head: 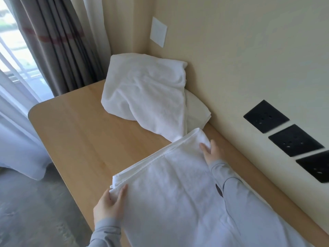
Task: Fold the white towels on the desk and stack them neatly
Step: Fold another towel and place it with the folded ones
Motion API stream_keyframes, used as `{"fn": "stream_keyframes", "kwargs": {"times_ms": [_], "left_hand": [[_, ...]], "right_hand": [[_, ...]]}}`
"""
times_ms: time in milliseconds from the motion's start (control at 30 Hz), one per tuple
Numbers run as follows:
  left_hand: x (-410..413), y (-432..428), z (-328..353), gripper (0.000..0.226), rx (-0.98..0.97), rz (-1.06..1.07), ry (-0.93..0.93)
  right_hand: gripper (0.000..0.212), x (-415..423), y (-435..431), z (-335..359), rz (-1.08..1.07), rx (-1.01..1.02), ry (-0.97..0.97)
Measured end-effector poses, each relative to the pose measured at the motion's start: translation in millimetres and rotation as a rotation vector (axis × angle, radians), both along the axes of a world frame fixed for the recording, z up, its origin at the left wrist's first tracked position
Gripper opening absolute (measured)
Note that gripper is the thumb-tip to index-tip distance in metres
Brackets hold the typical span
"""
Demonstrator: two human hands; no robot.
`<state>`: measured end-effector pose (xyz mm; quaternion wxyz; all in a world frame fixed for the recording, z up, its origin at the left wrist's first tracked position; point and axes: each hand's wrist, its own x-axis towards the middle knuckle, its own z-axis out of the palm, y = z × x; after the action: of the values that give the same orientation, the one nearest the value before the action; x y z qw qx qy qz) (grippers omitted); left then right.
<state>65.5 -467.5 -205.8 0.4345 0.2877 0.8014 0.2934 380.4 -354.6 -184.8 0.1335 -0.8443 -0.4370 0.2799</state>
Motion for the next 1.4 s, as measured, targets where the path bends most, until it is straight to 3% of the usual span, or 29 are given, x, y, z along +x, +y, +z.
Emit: {"fn": "stream_keyframes", "kwargs": {"times_ms": [233, 400, 667, 733, 800, 900, 967, 1067, 1233, 1333, 1400], "left_hand": [[31.5, -35.2, 9.4, 0.021, -0.028, -0.06, -0.078], [59.2, -64.0, 13.1, 0.026, -0.047, -0.128, -0.17], [51.5, -60.6, 5.7, 0.039, -0.013, -0.247, -0.033], [50.0, -60.1, 3.3, 0.036, 0.039, -0.276, 0.085], [48.0, -58.3, 2.6, 0.033, 0.16, -0.258, 0.208], [49.1, -46.7, 1.6, 0.043, 0.487, -0.509, 0.477], [56.1, -38.7, 3.3, 0.039, 0.552, -0.688, 0.566], [64.6, -32.7, 1.7, 0.037, 0.428, -0.73, 0.462], [59.6, -22.5, 1.5, 0.031, 0.293, -0.664, 0.269], [55.8, -21.5, 4.5, 0.041, 0.312, -0.71, 0.259], [50.1, -20.1, 5.9, 0.032, 0.336, -0.75, 0.241]], "right_hand": [[0.06, 34.6, -27.0, 7.5, 0.066, -0.054, -0.124], [0.039, 72.6, -47.3, 13.3, 0.071, -0.087, -0.207], [0.047, 72.8, -36.6, 3.4, 0.028, -0.192, -0.219], [0.037, 69.2, -37.7, 6.0, 0.127, -0.135, -0.367], [0.034, 64.5, -39.7, 13.4, 0.349, 0.074, -0.584], [0.033, 41.2, -40.6, 22.6, 0.774, 0.363, -0.455], [0.028, 21.9, -45.4, 18.0, 0.936, 0.272, -0.348], [0.03, 13.1, -43.4, 8.2, 1.025, 0.115, -0.34], [0.018, 13.8, -40.7, 8.5, 1.039, 0.219, -0.383], [0.012, 10.4, -41.8, 7.4, 1.048, 0.252, -0.435], [0.017, 11.9, -42.5, 7.8, 1.086, 0.249, -0.424]]}}
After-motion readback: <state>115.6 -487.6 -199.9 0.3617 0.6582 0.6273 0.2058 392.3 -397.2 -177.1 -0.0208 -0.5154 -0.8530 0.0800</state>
